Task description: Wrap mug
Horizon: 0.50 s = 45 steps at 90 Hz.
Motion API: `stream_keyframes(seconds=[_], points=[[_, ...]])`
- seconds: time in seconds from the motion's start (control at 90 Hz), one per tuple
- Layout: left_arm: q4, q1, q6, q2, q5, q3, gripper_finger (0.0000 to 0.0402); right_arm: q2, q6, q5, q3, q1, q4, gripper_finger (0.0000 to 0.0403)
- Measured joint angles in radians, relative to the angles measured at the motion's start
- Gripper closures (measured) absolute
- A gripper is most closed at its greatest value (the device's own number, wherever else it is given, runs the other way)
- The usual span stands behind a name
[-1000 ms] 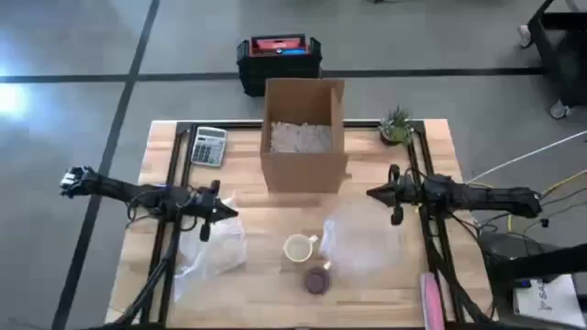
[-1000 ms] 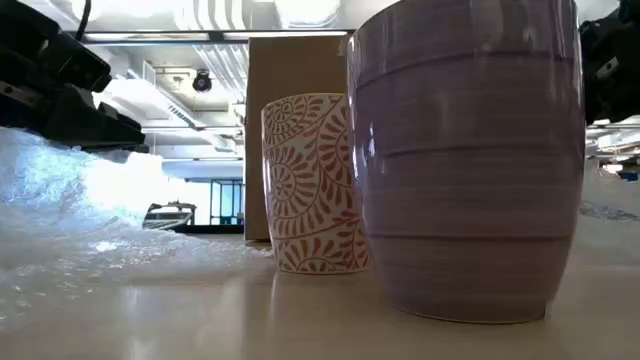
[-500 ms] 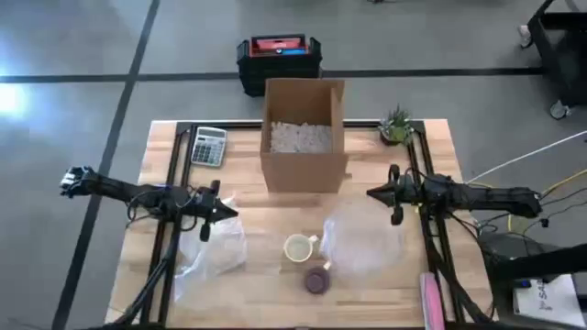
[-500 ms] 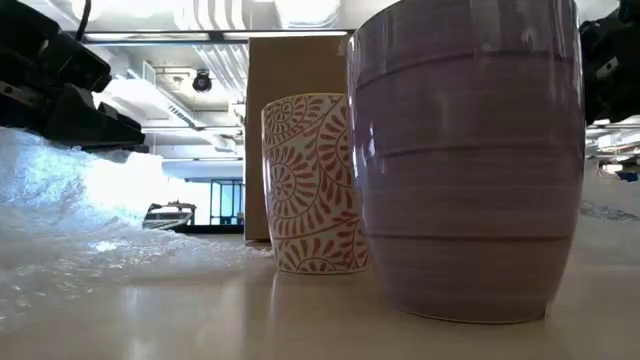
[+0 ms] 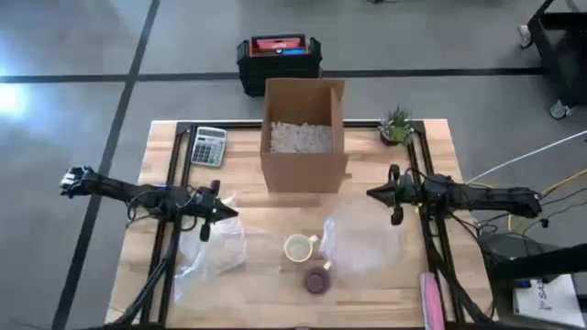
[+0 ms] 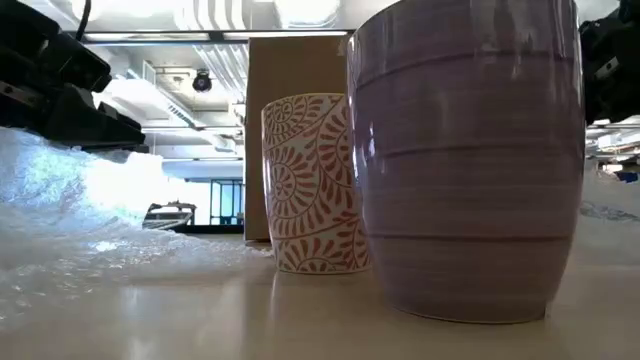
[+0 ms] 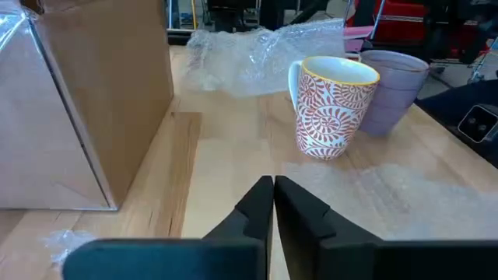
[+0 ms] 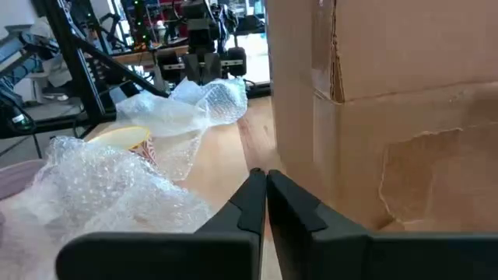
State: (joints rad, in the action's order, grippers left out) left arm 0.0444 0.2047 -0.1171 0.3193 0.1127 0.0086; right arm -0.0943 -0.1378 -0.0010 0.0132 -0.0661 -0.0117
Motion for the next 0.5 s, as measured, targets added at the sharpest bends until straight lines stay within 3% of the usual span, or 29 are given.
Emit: stream_keyframes(seconds=[0.5], points=[[0.0,0.0,0.0,0.0,0.0,0.0,0.0399,0.0,0.0,0.0,0.0,0.0,0.0,0.0403]])
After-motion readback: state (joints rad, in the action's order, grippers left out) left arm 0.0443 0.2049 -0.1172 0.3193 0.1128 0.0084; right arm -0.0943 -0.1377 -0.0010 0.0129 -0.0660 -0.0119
